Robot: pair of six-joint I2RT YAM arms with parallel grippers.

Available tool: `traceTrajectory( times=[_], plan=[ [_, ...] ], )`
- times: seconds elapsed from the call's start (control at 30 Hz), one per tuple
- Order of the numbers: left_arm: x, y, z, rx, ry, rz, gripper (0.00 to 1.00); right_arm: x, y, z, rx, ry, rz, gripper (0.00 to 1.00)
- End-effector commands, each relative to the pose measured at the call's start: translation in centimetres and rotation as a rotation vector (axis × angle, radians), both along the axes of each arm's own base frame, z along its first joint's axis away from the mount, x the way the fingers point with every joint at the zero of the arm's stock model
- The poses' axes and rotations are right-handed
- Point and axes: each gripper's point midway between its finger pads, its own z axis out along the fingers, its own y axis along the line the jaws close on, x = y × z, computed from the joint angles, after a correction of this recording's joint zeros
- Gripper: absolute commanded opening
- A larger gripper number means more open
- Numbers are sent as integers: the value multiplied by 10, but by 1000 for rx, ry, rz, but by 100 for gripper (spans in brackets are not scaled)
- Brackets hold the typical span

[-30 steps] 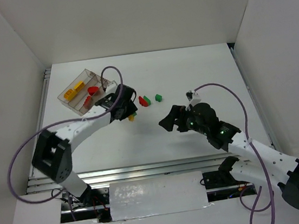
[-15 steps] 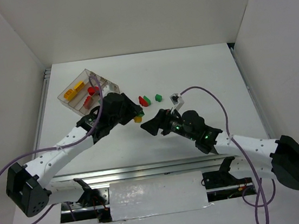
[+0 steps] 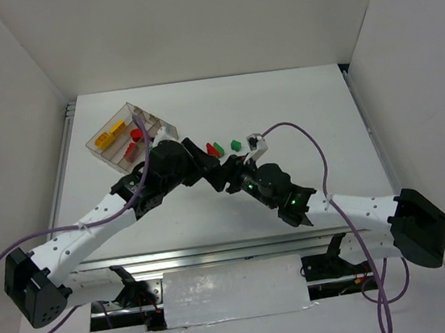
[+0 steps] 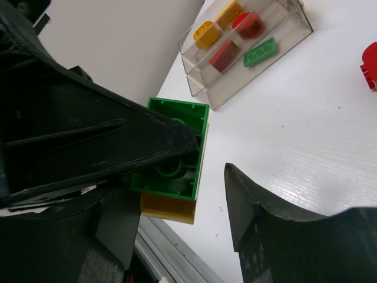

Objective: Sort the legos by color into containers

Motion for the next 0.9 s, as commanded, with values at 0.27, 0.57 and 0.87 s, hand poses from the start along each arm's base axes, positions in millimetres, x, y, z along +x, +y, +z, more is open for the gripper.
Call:
traceTrajectory(
  times=[0.27, 0.57, 0.87],
  plan=[
    [-11, -7, 21, -49, -47, -34, 11, 10, 7, 30, 29, -115, -37, 0],
    [-9, -3, 58, -19, -222, -93, 100, -35, 3, 35, 86, -234, 180, 0],
    [-62, -11, 127, -27, -641, -474, 99, -65, -42, 65, 212, -259, 371, 0]
  ],
)
